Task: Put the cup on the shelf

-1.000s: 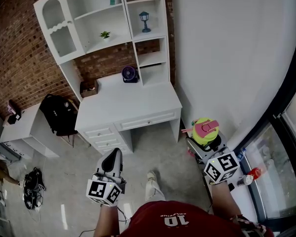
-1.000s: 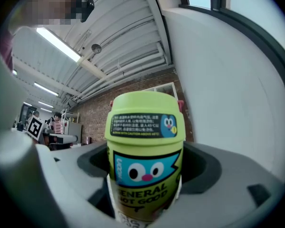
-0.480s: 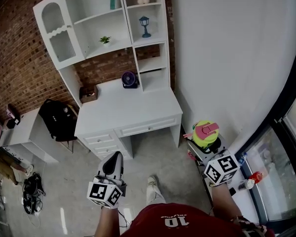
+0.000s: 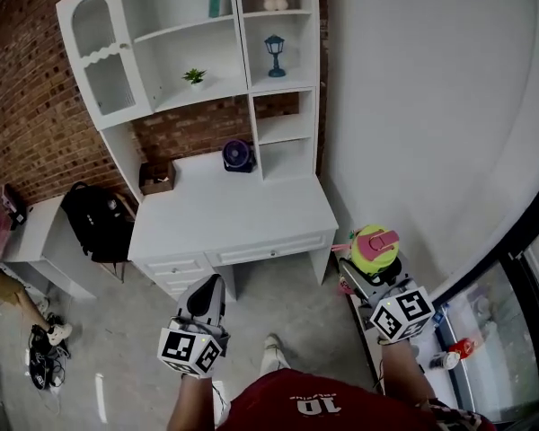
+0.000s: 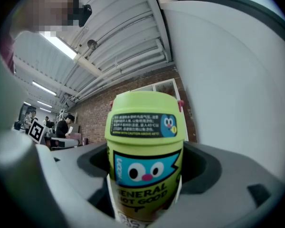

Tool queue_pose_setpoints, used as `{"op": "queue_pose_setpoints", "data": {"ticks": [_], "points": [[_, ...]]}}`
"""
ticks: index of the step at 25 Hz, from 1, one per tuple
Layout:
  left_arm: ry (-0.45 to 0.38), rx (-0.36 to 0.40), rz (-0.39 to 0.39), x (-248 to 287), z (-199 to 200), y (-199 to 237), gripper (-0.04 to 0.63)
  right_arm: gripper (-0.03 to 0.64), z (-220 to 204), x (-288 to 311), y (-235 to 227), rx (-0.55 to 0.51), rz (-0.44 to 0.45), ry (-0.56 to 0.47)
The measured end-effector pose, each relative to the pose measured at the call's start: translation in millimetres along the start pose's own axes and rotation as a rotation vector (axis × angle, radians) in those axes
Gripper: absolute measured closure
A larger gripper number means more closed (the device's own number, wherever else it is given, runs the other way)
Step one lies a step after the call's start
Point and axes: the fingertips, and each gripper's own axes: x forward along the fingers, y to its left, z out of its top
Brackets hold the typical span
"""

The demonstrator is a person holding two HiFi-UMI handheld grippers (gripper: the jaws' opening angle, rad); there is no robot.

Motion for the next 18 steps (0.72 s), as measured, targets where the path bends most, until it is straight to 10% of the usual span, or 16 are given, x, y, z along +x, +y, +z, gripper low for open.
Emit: {"op": "queue_pose_setpoints", "data": {"ticks": [18], "points": [[-0.001, -0.015, 0.169, 71.1, 4.1, 183.5, 0.598, 0.209, -11.1, 230.8, -2.7, 0.024, 0.079, 0.022]]}}
